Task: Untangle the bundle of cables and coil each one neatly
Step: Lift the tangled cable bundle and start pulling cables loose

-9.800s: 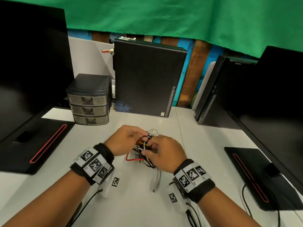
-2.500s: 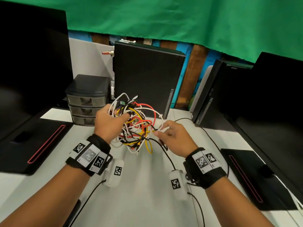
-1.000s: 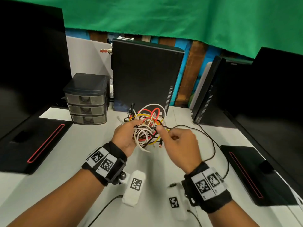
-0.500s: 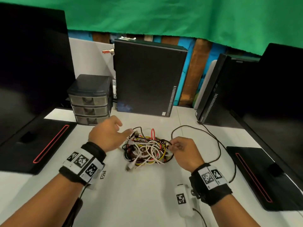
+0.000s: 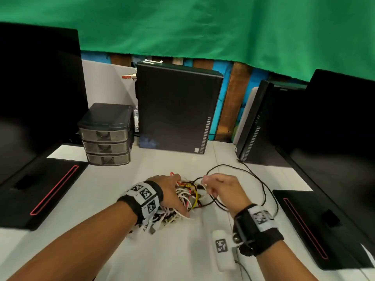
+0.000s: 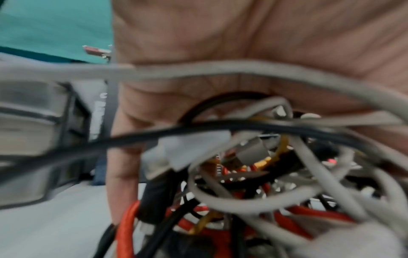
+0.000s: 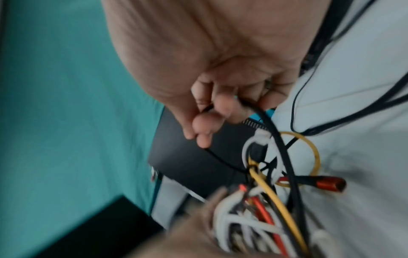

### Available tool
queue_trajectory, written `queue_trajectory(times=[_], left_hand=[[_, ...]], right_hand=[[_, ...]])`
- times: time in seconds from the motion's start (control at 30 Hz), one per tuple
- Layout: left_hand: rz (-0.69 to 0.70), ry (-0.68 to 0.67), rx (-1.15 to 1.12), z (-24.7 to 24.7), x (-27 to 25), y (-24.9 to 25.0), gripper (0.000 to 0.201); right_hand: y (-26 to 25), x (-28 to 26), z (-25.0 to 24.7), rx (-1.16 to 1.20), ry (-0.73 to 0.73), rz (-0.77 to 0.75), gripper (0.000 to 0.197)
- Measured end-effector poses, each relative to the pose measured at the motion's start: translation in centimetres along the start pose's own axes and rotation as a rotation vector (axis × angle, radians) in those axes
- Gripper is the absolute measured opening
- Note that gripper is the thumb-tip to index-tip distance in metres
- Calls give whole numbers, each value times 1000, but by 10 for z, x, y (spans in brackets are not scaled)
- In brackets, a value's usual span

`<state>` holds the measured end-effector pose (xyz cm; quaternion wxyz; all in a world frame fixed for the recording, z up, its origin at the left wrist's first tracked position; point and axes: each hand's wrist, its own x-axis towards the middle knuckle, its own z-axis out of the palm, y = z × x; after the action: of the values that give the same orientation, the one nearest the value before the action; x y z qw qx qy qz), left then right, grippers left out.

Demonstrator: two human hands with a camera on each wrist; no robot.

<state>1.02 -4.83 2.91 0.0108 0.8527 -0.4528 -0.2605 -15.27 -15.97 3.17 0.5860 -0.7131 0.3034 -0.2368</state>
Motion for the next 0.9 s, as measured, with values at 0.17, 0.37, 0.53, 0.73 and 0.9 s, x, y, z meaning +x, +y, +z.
queue_trajectory(times=[0.17, 0.37, 0.53, 0.73, 0.9], left_hand=[[-120, 237, -255, -14, -5, -29, 95], [-52, 509, -132, 11, -24, -4, 80], [-70, 598, -121, 15, -28, 3, 81], [-81, 685, -61, 21, -28, -3, 74], [-92, 674, -84, 21, -27, -4, 71]], right_hand=[[-23, -26, -31, 248, -78, 64, 42], [-34, -15, -12, -241, -191, 215, 55], [-32, 4, 17, -377, -82, 8, 41], [-37, 11, 34, -434, -7, -21, 51], [-42, 10, 39, -518, -130, -83, 31]])
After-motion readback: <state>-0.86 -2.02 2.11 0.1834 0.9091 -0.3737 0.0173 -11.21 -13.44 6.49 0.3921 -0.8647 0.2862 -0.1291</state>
